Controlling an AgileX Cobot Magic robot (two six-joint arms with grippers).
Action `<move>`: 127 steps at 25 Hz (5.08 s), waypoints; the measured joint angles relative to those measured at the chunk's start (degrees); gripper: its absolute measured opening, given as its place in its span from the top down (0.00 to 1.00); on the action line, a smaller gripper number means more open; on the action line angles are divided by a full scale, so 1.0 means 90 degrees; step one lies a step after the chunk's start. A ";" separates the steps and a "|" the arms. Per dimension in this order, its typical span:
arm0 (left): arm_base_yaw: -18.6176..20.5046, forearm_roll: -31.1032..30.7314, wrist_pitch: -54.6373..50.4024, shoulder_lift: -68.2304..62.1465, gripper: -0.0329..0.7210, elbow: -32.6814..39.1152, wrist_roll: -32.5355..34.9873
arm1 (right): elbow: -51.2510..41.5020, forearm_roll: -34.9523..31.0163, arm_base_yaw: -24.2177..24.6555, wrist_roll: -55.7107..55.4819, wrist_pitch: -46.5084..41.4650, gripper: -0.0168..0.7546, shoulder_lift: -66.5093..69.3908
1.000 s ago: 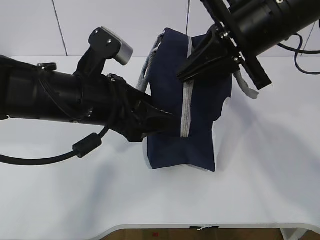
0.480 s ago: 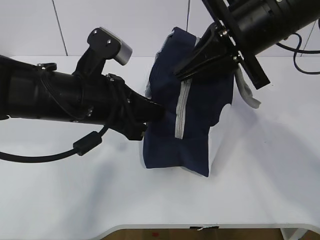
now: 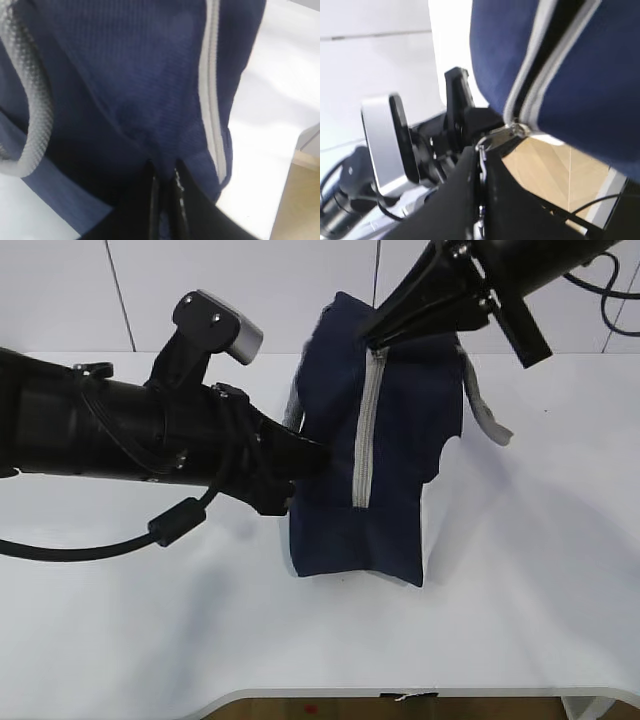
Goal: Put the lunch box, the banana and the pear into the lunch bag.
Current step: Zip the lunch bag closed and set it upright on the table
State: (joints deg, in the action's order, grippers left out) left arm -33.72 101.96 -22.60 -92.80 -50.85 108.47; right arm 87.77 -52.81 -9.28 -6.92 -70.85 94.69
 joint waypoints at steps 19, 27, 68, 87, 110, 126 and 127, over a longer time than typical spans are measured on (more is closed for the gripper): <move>0.0000 0.0057 -0.0126 0.0000 0.96 0.0391 -0.0055 | 0.1191 -0.0196 0.0385 -0.0115 -0.0150 0.97 0.1095; 0.0000 0.0057 -0.0126 0.0000 0.96 0.0397 -0.0154 | 0.2324 -0.0196 0.0525 -0.0271 -0.0160 0.97 0.1863; 0.0000 -0.0246 -0.0174 0.0170 0.96 0.0411 -0.0181 | 0.3078 -0.2003 0.1119 0.0256 0.0953 0.97 0.3807; 0.0000 -0.0396 0.2838 0.0227 0.96 0.0422 -0.0181 | 0.3156 -0.0810 0.1138 0.3369 0.0160 0.97 0.3811; 0.0000 -0.1458 0.4866 -0.0125 0.96 -0.0500 -0.0181 | 0.2587 0.2221 0.0624 0.2979 -0.0066 0.97 0.2055; 0.0012 -0.1795 0.4896 -0.0170 0.96 -0.0516 -0.0170 | 0.0402 0.2967 -0.0360 0.2530 0.0037 0.97 0.0614; 0.0012 -0.1810 0.4896 -0.0170 0.96 -0.0516 -0.0170 | 0.0385 0.2967 -0.0396 0.2439 0.0025 0.97 0.0611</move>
State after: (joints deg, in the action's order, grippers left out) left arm -33.61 85.67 21.46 -94.33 -55.49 106.94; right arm 91.24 -26.11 -12.84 15.04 -70.62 100.19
